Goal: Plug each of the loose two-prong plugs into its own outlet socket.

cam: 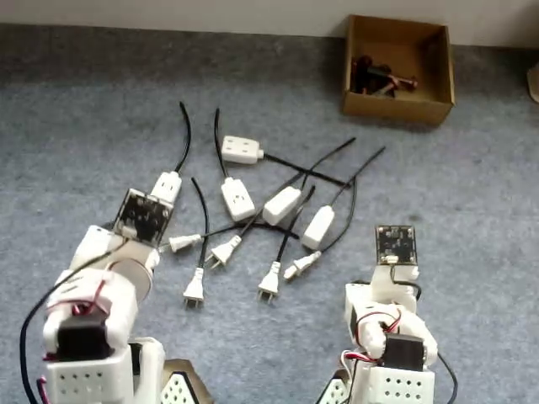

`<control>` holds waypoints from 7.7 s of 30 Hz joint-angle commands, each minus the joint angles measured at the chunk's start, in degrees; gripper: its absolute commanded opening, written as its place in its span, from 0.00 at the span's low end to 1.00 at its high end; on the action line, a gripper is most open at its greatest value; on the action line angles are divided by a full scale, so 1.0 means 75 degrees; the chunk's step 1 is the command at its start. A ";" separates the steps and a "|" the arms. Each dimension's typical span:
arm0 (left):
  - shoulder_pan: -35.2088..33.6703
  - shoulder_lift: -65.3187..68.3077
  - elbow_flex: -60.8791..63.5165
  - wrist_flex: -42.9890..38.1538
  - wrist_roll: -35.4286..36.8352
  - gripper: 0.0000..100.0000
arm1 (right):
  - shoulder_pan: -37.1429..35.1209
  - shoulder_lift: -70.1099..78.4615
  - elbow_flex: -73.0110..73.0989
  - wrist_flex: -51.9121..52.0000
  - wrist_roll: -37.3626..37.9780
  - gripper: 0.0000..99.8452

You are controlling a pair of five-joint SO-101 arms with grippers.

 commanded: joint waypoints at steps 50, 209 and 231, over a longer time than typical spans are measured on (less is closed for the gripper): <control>0.0756 1.1774 -0.6980 -0.0399 -0.0094 0.22 | 0.0076 -0.0111 0.0979 0.0018 0.0059 0.01; 0.0358 1.4330 -1.0297 0.1735 0.0504 0.00 | 0.0088 -0.0111 0.0979 0.0006 0.0059 0.01; 0.2210 1.3263 -1.1540 0.3903 0.0246 0.00 | 0.0088 -0.0111 0.0979 0.0006 0.0059 0.01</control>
